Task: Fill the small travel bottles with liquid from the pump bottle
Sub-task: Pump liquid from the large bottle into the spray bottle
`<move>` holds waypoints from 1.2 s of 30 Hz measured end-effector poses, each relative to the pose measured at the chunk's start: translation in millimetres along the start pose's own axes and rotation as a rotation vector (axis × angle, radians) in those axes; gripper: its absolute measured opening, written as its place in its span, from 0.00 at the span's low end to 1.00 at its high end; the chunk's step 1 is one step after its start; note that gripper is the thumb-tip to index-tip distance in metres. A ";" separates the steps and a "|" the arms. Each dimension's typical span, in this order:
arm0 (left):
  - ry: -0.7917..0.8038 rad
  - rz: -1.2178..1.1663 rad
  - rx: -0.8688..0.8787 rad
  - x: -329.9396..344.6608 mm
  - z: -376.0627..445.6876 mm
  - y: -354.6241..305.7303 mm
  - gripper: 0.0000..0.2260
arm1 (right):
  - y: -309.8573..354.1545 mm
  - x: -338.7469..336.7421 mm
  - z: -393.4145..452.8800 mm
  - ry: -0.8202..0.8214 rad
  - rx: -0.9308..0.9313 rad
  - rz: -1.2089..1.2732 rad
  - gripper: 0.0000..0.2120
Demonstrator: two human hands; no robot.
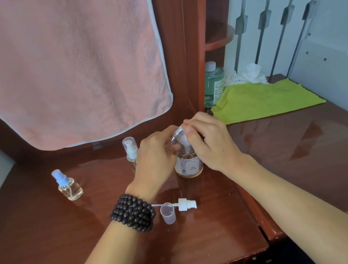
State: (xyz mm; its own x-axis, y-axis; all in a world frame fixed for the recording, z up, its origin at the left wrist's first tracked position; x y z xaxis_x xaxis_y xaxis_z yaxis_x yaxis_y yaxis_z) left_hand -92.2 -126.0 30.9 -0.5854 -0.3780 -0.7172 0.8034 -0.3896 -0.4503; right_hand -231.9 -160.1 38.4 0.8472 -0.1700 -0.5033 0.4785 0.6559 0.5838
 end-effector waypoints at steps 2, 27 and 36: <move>-0.008 0.003 -0.008 2.2 -2.6 0.1 0.14 | -1.7 0.7 -3.0 0.010 0.019 -0.006 0.21; 0.025 -0.020 -0.010 2.6 -1.3 4.0 0.14 | 4.3 4.1 -4.6 0.012 0.014 -0.115 0.16; 0.033 -0.017 0.006 -2.9 2.7 2.3 0.16 | 4.2 -2.0 -2.3 0.007 -0.024 -0.077 0.15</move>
State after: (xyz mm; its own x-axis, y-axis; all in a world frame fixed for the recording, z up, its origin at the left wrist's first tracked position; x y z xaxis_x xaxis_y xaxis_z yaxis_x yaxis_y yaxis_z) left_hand -89.0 -128.1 33.4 -0.5954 -0.3435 -0.7263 0.7923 -0.4008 -0.4599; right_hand -232.1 -155.3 40.4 0.8065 -0.2153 -0.5506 0.5362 0.6588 0.5277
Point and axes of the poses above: each hand's wrist, its own z-axis towards the middle knuckle, its own x-axis out of the palm, y = z × x, the point moved 6 cm from there along z, towards the middle knuckle, and after that the axes turned 9 degrees about x, right-handed, at the moved point
